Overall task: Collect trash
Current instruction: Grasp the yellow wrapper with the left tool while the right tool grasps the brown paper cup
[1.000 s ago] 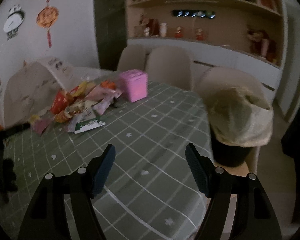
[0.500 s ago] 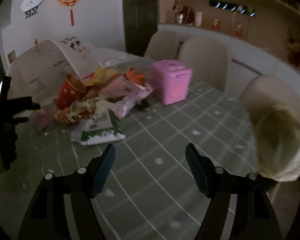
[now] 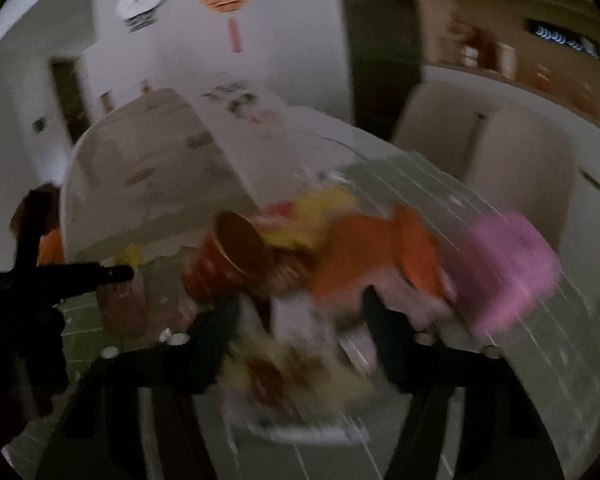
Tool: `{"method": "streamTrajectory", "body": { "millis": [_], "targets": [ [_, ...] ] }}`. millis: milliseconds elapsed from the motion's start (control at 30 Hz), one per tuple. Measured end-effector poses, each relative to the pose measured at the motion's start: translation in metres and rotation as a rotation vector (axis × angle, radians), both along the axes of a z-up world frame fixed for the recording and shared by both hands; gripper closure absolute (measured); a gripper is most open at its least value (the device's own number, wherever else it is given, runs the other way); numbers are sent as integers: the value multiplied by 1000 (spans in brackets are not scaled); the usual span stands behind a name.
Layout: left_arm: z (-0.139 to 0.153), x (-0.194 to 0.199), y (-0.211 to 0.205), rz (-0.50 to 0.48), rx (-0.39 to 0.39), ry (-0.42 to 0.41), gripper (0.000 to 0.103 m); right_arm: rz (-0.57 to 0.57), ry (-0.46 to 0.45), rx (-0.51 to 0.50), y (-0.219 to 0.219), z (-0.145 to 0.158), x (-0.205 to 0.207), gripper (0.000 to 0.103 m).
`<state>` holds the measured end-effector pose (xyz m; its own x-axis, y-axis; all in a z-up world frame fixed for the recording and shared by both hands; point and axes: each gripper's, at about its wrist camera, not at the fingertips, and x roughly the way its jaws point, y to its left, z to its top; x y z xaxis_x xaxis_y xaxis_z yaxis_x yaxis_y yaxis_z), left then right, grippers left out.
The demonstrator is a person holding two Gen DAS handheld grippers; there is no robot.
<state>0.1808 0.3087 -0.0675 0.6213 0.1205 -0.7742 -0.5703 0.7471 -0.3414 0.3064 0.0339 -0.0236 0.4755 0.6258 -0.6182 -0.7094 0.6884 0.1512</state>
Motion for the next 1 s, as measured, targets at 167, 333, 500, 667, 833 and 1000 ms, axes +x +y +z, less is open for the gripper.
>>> {"method": "streamTrajectory", "body": {
  "millis": [167,333,500,667,833,1000],
  "targets": [
    [14,-24,-13,-69,42,-40,85,142,9,-33,65,4,13,54],
    [12,-44,-27,-96,37,-48,85,197,100,-96,113,-16,25,77],
    [22,-52,-39,-111,46,-62,85,193,135,-56,98,-1,17,96],
    [45,-56,-65,-157,67,-103,85,148,86,-21,42,36,-9,96],
    [79,-58,-118,-267,120,-161,85,40,75,1,-39,64,-39,96],
    [97,-53,-168,-383,140,-193,85,-85,39,-26,-117,74,-73,96]
  ]
}}
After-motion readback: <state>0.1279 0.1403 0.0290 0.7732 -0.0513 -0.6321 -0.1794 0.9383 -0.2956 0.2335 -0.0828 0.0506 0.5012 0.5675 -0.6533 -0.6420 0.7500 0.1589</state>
